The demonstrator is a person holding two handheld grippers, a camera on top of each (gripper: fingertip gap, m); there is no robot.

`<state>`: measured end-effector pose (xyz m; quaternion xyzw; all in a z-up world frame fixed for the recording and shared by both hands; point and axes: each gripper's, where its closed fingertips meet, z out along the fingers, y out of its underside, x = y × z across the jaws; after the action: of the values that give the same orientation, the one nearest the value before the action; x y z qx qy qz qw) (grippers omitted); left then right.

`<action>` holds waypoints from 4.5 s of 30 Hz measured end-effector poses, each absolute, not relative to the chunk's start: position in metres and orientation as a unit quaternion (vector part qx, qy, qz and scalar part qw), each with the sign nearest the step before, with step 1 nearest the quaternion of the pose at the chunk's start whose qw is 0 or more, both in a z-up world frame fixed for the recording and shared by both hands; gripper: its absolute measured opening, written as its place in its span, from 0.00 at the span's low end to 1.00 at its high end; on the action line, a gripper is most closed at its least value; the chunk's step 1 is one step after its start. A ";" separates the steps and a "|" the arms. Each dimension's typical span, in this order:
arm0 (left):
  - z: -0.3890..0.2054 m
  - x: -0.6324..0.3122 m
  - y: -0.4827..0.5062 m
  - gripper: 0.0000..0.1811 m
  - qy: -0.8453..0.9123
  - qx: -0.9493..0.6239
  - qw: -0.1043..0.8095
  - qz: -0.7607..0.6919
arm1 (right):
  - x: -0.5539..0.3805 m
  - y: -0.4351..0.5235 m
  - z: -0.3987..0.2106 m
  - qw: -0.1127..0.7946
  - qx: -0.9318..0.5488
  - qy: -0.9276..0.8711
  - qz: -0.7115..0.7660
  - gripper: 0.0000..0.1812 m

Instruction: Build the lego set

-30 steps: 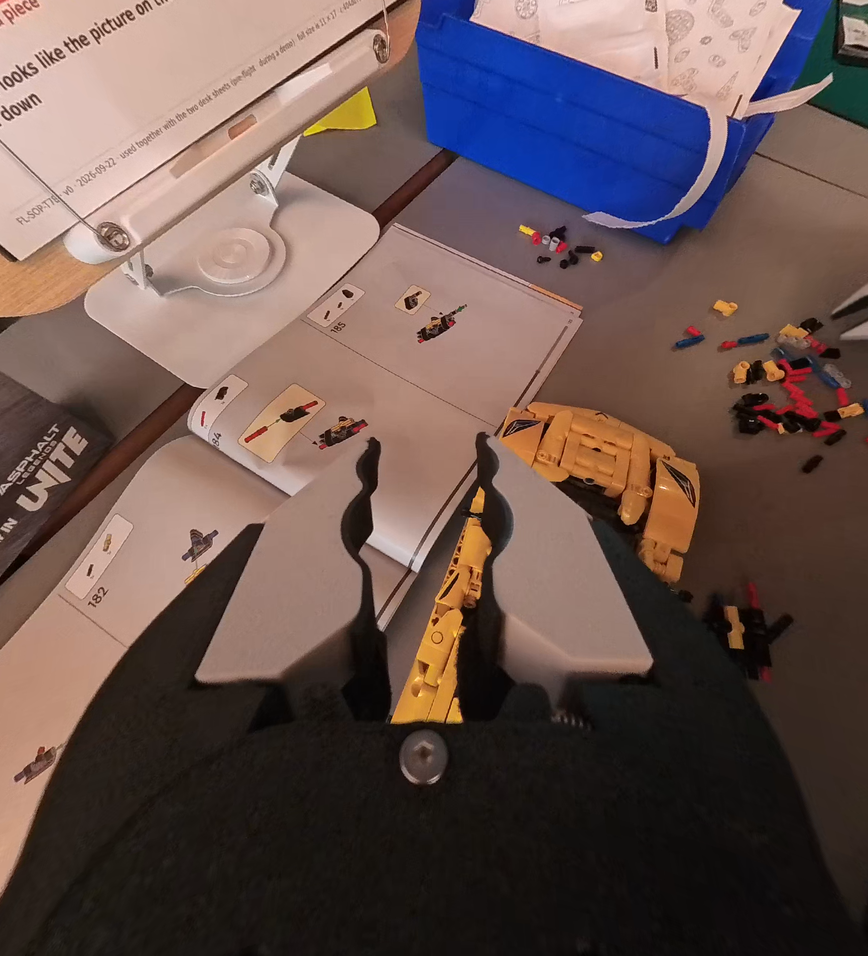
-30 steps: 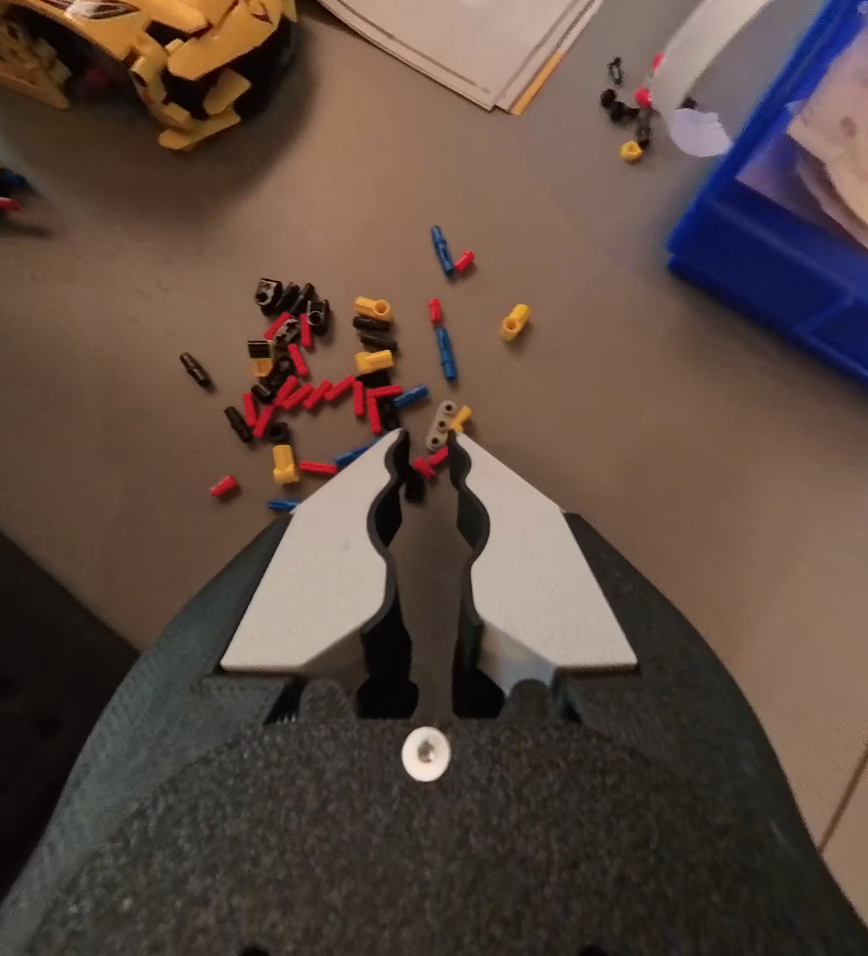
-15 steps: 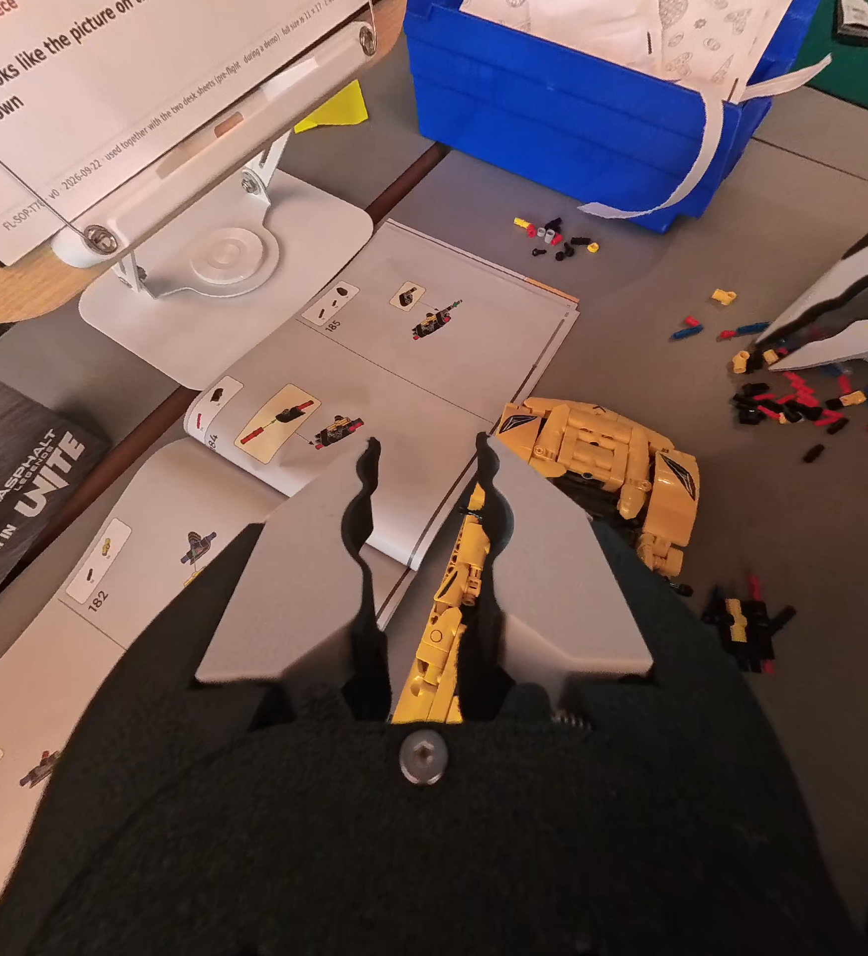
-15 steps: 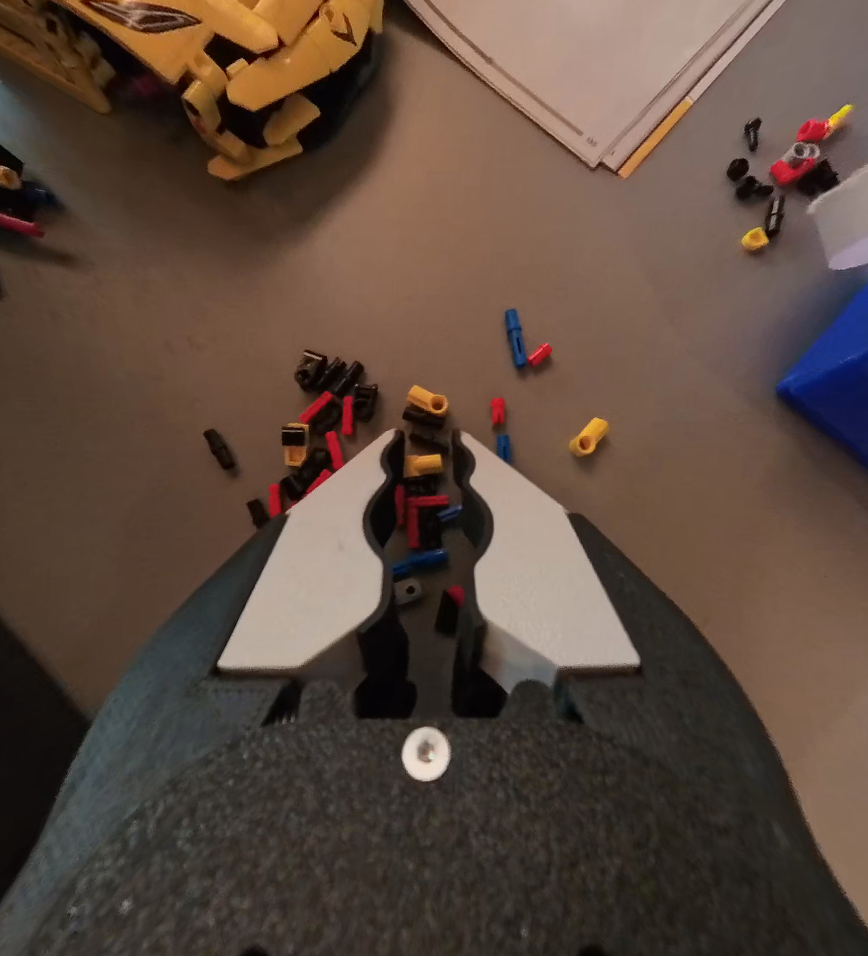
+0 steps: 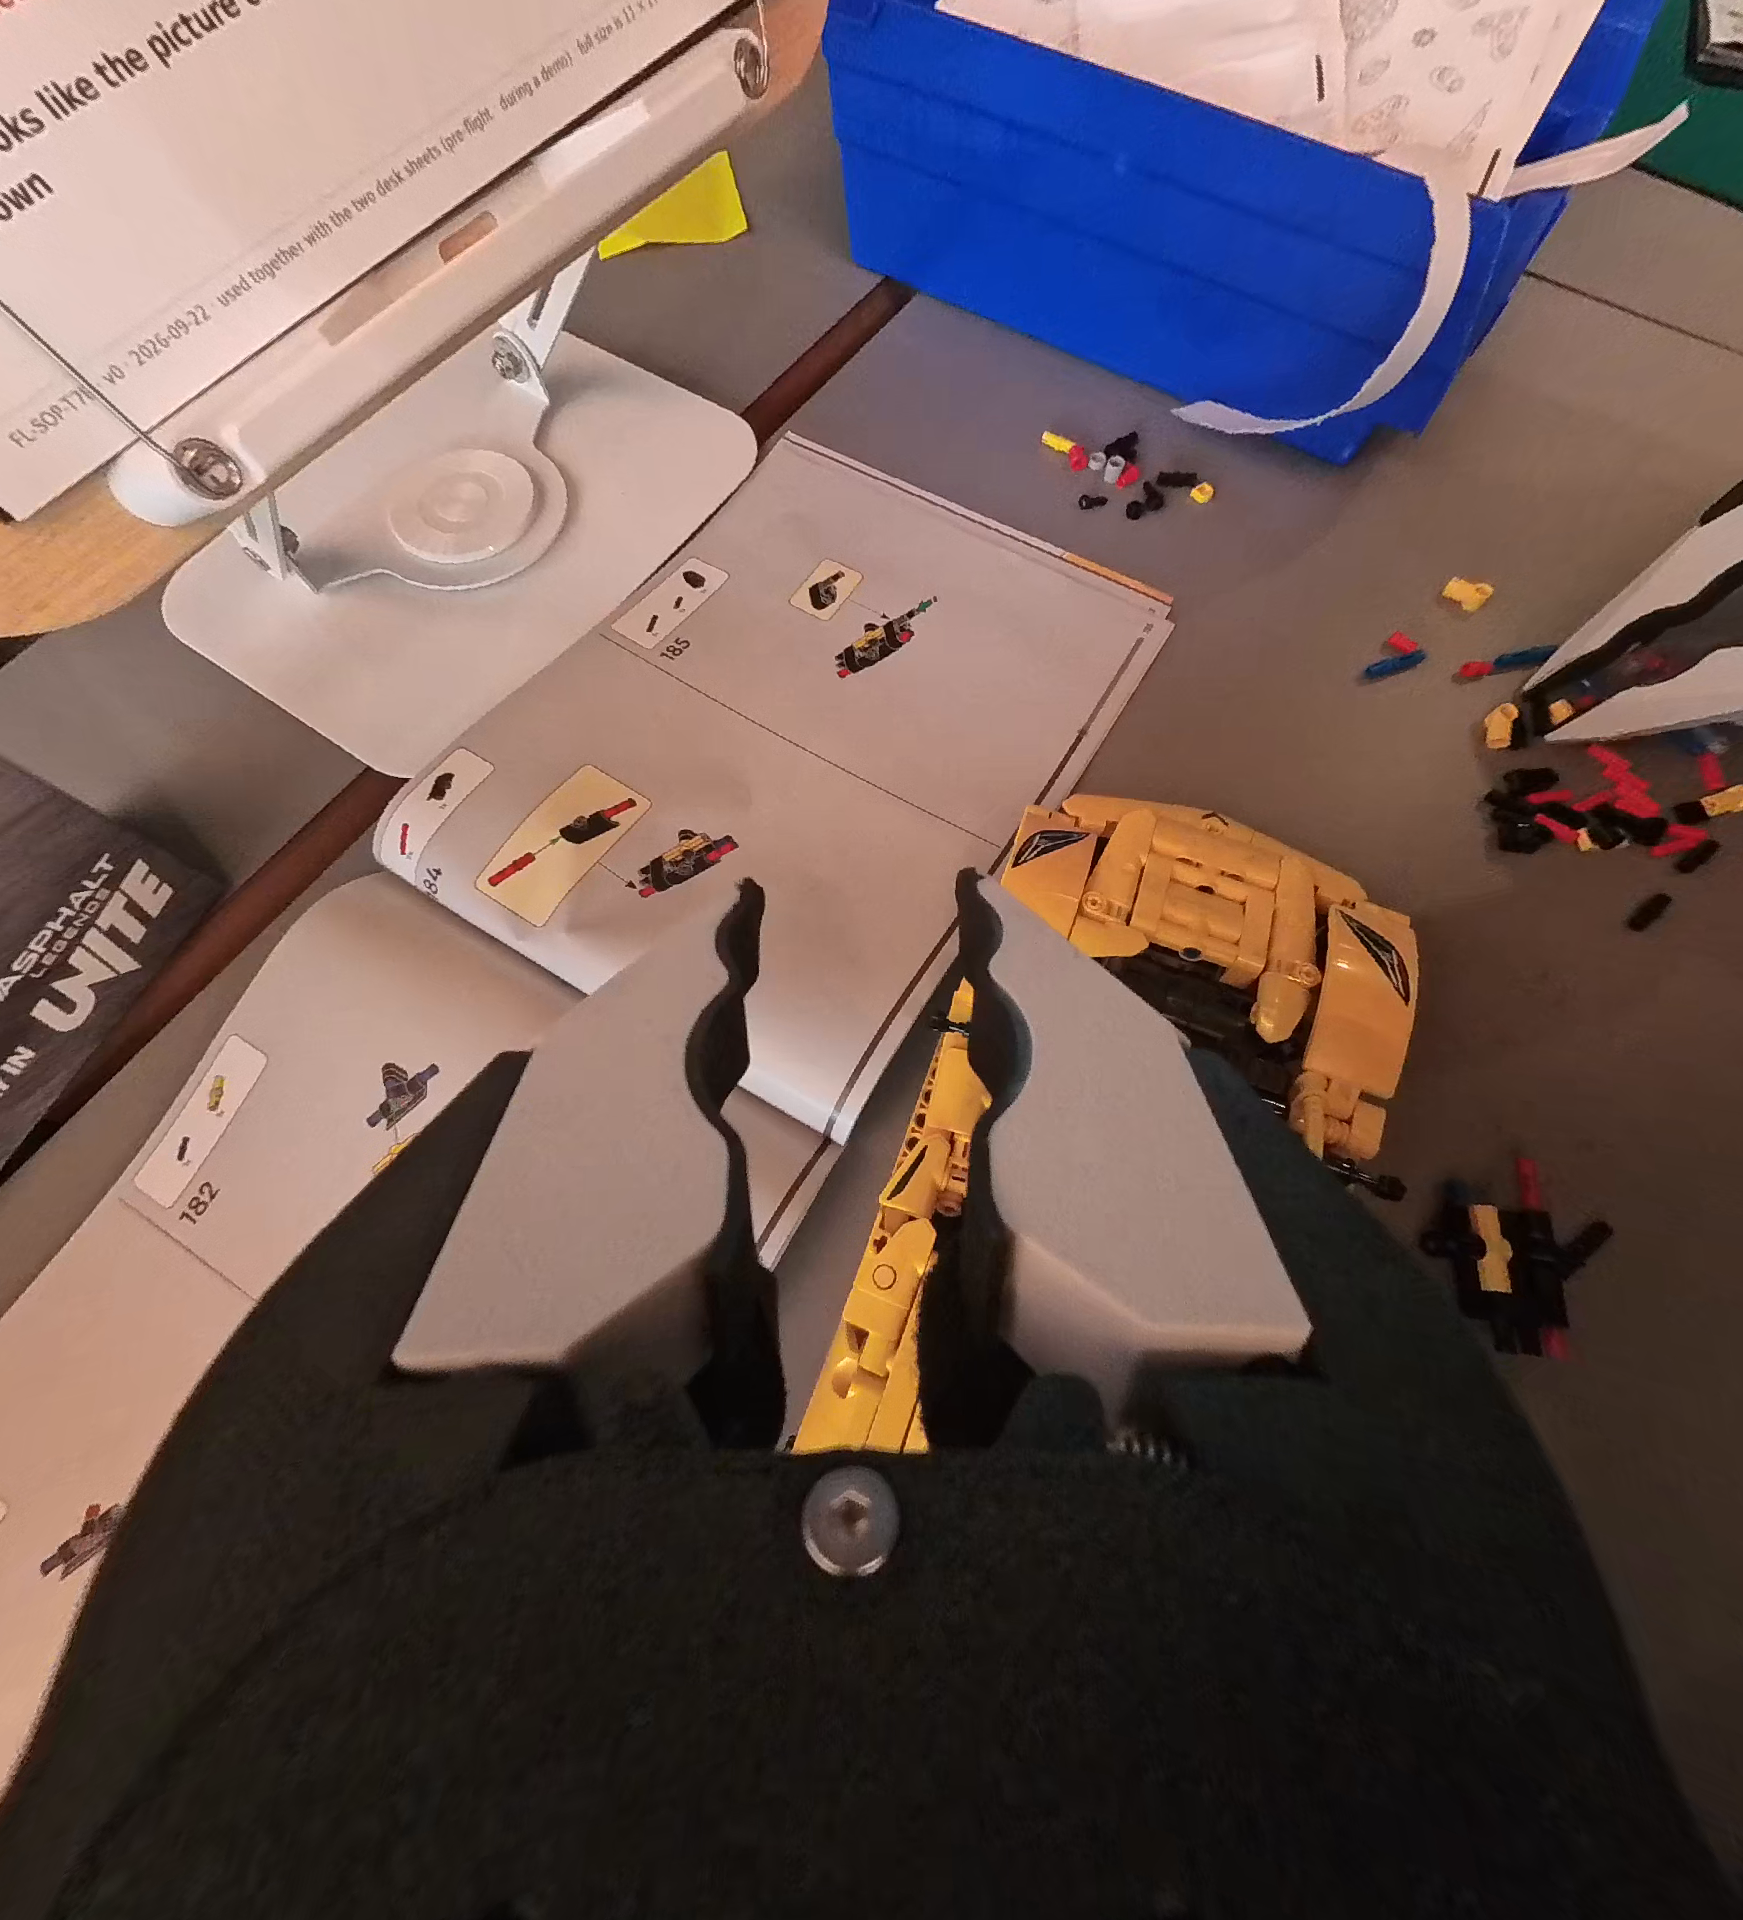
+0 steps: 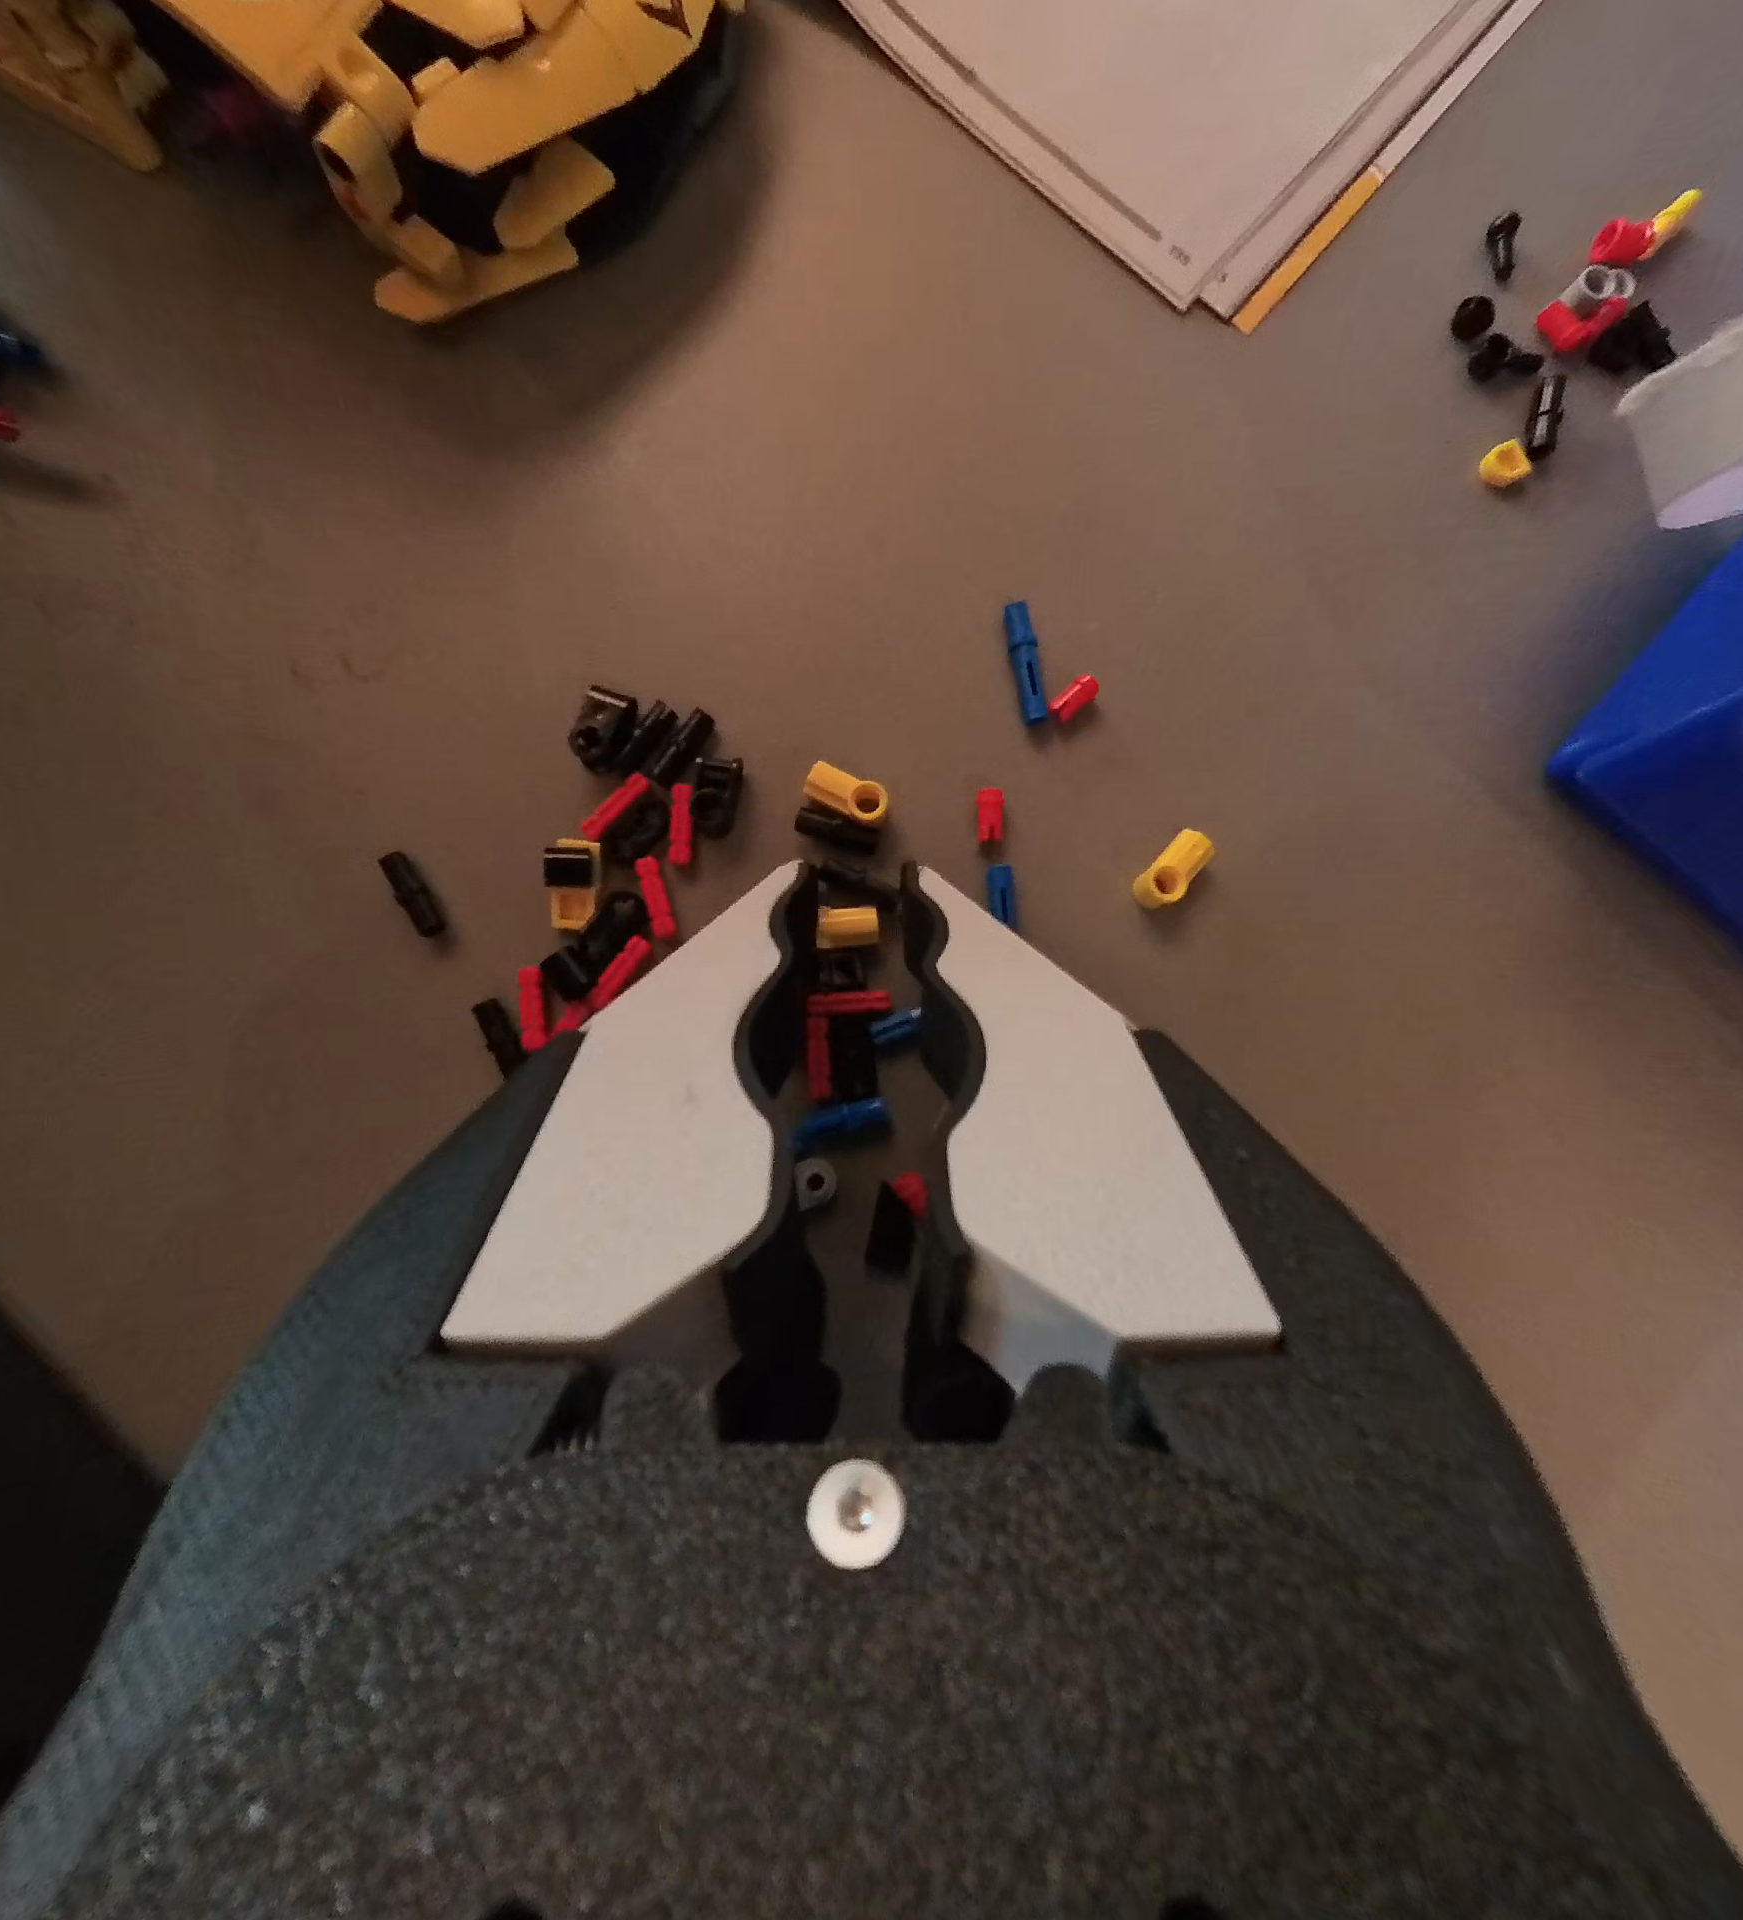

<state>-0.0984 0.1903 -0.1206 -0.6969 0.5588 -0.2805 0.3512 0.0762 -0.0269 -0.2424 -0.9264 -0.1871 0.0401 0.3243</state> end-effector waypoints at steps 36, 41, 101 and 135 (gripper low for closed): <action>-0.115 -0.112 0.183 0.21 0.550 -0.706 0.330 -0.300 | -0.108 -0.051 -0.243 0.338 -0.838 -0.389 0.176 0.11; -0.077 -0.211 0.214 0.15 0.458 -0.755 0.396 -0.254 | -0.103 -0.036 -0.222 0.385 -0.835 -0.350 0.179 0.14; -0.196 -0.529 0.175 0.16 0.282 -0.888 0.324 -0.162 | -0.077 0.022 -0.199 0.495 -0.827 -0.159 0.214 0.16; -0.216 -0.430 0.133 0.11 0.474 -0.818 0.281 -0.165 | -0.070 0.021 -0.191 0.509 -0.821 -0.152 0.210 0.16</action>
<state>-0.4304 0.1329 -0.2159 -0.8183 0.4738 -0.1647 0.2805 -0.0695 0.0214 -0.1914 -0.8205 -0.1519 0.2100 0.5095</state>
